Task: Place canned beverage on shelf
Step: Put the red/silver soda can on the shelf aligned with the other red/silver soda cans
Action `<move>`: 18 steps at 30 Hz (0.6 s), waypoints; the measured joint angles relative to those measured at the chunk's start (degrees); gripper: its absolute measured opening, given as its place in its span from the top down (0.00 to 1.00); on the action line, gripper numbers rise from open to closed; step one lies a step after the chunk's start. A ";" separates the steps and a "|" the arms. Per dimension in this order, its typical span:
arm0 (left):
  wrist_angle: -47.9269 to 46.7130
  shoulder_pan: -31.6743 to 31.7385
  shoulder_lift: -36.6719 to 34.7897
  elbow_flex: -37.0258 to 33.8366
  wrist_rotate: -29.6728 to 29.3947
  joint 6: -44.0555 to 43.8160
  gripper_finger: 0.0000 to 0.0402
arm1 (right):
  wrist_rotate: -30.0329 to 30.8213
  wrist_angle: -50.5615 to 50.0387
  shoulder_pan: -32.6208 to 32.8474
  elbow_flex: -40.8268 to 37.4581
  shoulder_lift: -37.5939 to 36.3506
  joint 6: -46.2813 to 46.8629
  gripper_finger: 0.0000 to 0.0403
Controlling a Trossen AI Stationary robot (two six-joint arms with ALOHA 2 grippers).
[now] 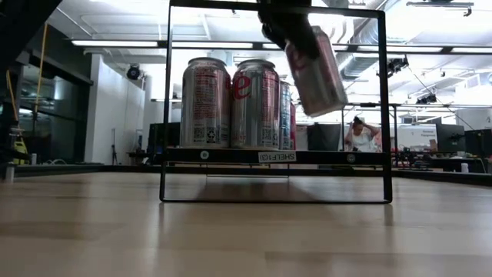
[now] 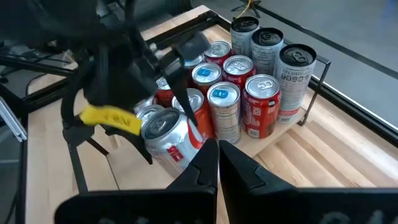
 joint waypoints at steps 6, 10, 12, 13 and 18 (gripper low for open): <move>-3.47 0.12 0.86 0.00 2.95 -2.38 0.48 | 0.17 -0.58 0.00 0.00 0.86 -0.21 1.00; -4.36 0.22 0.86 0.00 3.98 -3.57 0.48 | 0.36 -0.86 0.00 0.00 1.25 -0.20 1.00; -4.38 0.32 0.86 0.02 4.02 -4.59 0.48 | 0.62 -0.87 -0.02 0.00 1.45 -0.20 1.00; -4.41 0.36 0.86 0.04 4.21 -4.93 0.48 | 0.80 -0.87 -0.02 0.00 1.54 -0.20 1.00; -4.87 0.42 1.59 0.11 4.66 -4.98 0.48 | 0.97 -0.83 -0.02 0.00 2.19 0.29 1.00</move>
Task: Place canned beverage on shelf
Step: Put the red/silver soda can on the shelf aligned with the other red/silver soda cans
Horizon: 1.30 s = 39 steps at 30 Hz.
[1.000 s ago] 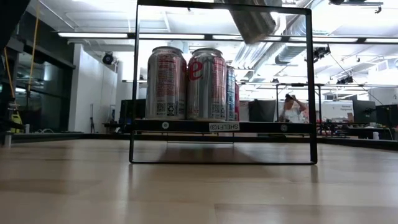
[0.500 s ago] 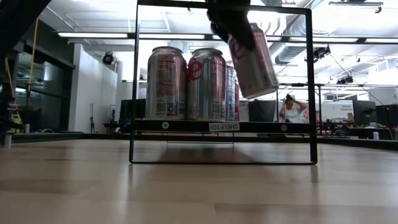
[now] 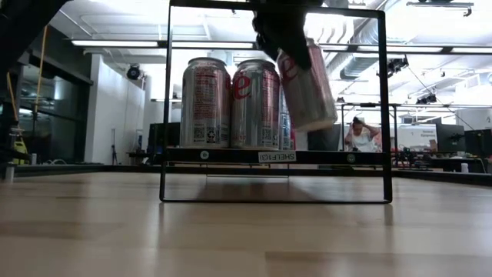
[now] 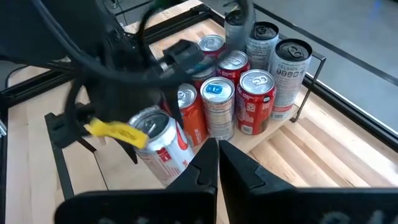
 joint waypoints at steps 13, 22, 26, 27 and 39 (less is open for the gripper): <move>-1.55 -0.11 3.37 -0.02 0.44 -0.46 0.46 | -1.65 0.09 0.00 -0.02 4.10 0.43 1.00; -1.65 -0.11 3.36 -0.02 0.44 0.13 0.34 | -1.95 0.07 0.00 -0.02 4.55 0.41 1.00; -1.65 -0.11 3.36 -0.02 0.43 0.07 0.32 | -1.95 0.05 0.00 -0.02 4.55 0.38 1.00; -1.60 -0.11 3.35 -0.02 0.36 0.03 0.32 | -1.93 0.05 0.00 -0.02 4.55 0.39 1.00; -0.42 -0.11 3.25 2.82 0.44 -1.70 0.32 | -1.92 0.04 0.00 -0.02 4.55 -0.04 1.00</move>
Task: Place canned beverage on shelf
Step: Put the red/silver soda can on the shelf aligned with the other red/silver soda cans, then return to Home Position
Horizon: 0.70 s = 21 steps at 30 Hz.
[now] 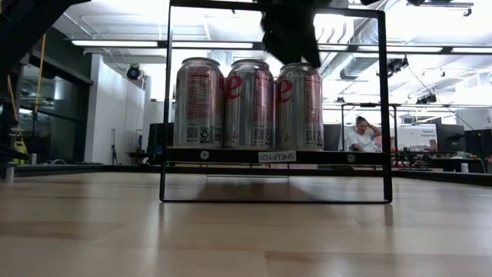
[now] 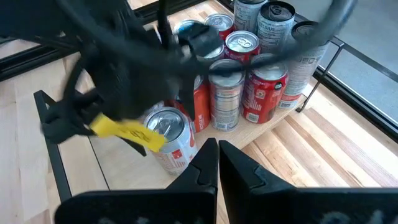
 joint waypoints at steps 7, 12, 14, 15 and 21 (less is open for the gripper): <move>1.10 0.11 -1.15 5.33 0.00 -0.01 0.32 | 0.02 -0.04 0.00 -0.02 -0.02 -0.01 1.00; -5.09 1.21 -5.93 5.09 2.44 -0.40 0.33 | 0.01 -0.30 0.00 -0.07 -0.01 -0.21 1.00; -5.86 2.05 -8.54 4.76 2.88 -2.61 0.36 | 0.01 -0.54 0.00 -0.07 -0.02 -0.52 1.00; -6.84 2.32 -9.90 4.72 2.57 -3.31 0.38 | 0.03 -0.74 0.00 -0.07 -0.03 -0.68 1.00; -4.41 1.98 -19.72 4.68 -5.56 -4.70 0.59 | 0.04 -1.05 -0.04 -0.07 -0.04 -1.21 1.00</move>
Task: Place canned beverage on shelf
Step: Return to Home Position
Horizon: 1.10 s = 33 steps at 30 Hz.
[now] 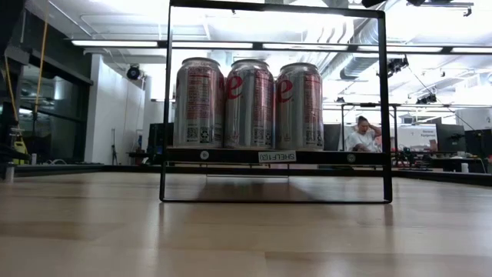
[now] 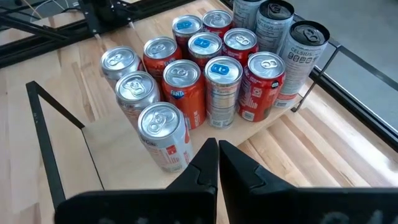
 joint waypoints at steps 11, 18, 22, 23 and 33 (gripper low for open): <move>-2.87 -9.28 -15.99 -1.61 -24.16 -3.62 0.97 | -0.33 -0.21 0.00 0.00 0.00 -1.35 1.00; 4.14 -19.73 -30.06 -25.06 -38.31 -14.39 0.99 | -0.46 -0.18 0.00 0.00 0.02 -1.84 1.00; 18.75 -22.73 -39.08 -42.62 -40.21 -15.41 1.00 | -0.46 0.60 0.00 0.00 0.02 -1.84 1.00; 23.33 -22.90 -41.33 -46.93 -39.87 -14.34 1.00 | -0.46 0.91 0.00 0.00 0.01 -1.84 1.00; 75.54 -10.33 -59.02 -81.59 -7.87 5.16 1.00 | -0.46 2.42 -0.11 0.00 0.02 -0.31 1.00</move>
